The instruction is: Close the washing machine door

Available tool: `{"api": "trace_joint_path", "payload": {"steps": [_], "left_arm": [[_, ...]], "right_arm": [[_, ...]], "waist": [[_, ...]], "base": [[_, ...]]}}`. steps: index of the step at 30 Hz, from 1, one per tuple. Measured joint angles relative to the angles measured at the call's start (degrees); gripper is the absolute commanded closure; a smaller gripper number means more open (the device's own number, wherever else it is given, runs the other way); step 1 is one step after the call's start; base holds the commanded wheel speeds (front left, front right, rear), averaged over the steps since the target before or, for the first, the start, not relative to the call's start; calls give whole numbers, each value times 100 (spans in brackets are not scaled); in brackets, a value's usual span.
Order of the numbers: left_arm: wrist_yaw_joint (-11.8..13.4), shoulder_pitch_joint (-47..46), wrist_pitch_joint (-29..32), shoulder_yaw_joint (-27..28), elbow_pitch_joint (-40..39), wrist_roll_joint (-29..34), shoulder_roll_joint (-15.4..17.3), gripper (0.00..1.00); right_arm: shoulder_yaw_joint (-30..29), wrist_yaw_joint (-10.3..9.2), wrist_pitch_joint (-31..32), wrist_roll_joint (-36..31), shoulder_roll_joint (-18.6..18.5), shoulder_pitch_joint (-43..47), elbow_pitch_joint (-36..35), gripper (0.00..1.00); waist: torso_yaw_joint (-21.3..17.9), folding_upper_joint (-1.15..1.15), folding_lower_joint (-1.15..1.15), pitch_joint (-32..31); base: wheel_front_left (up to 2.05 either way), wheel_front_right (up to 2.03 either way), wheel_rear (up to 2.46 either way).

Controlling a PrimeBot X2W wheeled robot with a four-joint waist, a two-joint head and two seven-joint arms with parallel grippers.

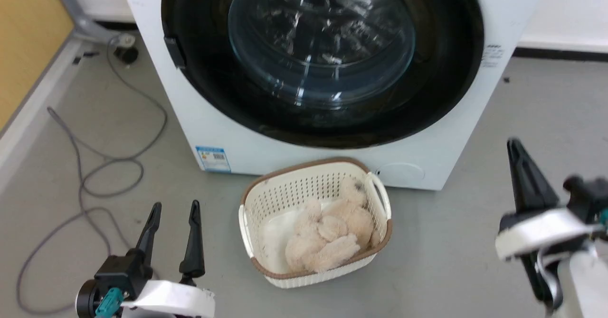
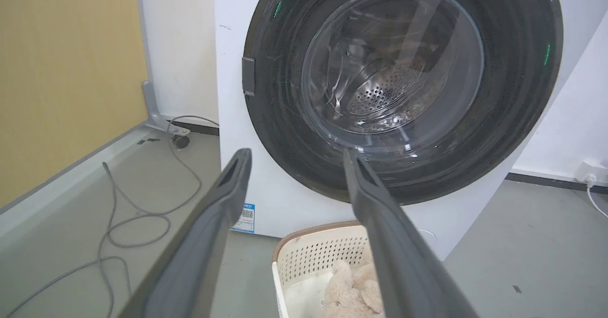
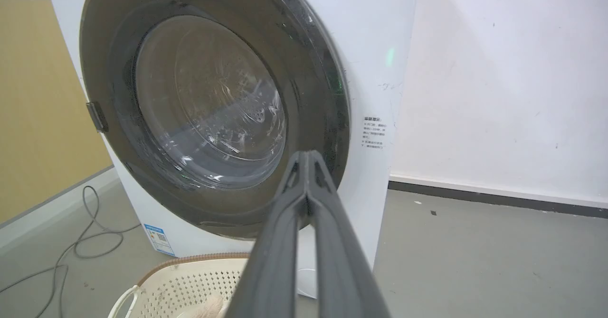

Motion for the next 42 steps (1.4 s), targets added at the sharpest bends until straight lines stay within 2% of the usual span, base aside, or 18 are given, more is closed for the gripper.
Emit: {"api": "trace_joint_path", "payload": {"steps": [4, 5, 7, 12, 14, 28, 29, 42], "left_arm": [[3, 129, 0, 34, -11, -77, 0, 0], [12, 231, 0, 46, -2, -65, 0, 0], [12, 298, 0, 41, 10, -57, 0, 0], [11, 419, 0, 26, 34, -42, 0, 0], [11, 442, 0, 10, 64, 11, 0, 0], [-8, 498, 0, -102, 138, 246, 1, 0], [-4, 497, 3, -101, 134, 245, 0, 100], [0, 497, 88, -113, 120, 256, 0, 100]], "right_arm": [[-200, 0, -24, -270, 214, 621, -466, 100], [-342, 0, -45, -525, 519, 1063, -782, 100], [-454, 0, -46, -549, 711, 1333, -932, 100], [-579, 0, -47, -550, 882, 1780, -1189, 100], [-622, 0, -46, -565, 898, 1876, -1246, 0], [-632, 0, -47, -531, 912, 1953, -1283, 0], [-632, 0, -45, -531, 912, 1952, -1282, 100], [-617, 0, 47, -544, 912, 1951, -1291, 100]], "waist": [[-86, 0, 0, -185], [-139, 0, 0, -277], [-164, 0, 0, -338], [-210, 0, 0, -443], [-220, 0, 0, -463], [-208, 0, 0, -532], [-208, 0, 0, -533], [-225, 0, 0, -533]], "base": [[0, 0, 0], [0, 0, 0], [0, 0, 0], [0, 0, 0], [0, 0, 0], [0, 0, 0], [0, 0, 0], [0, 0, 0]]}}
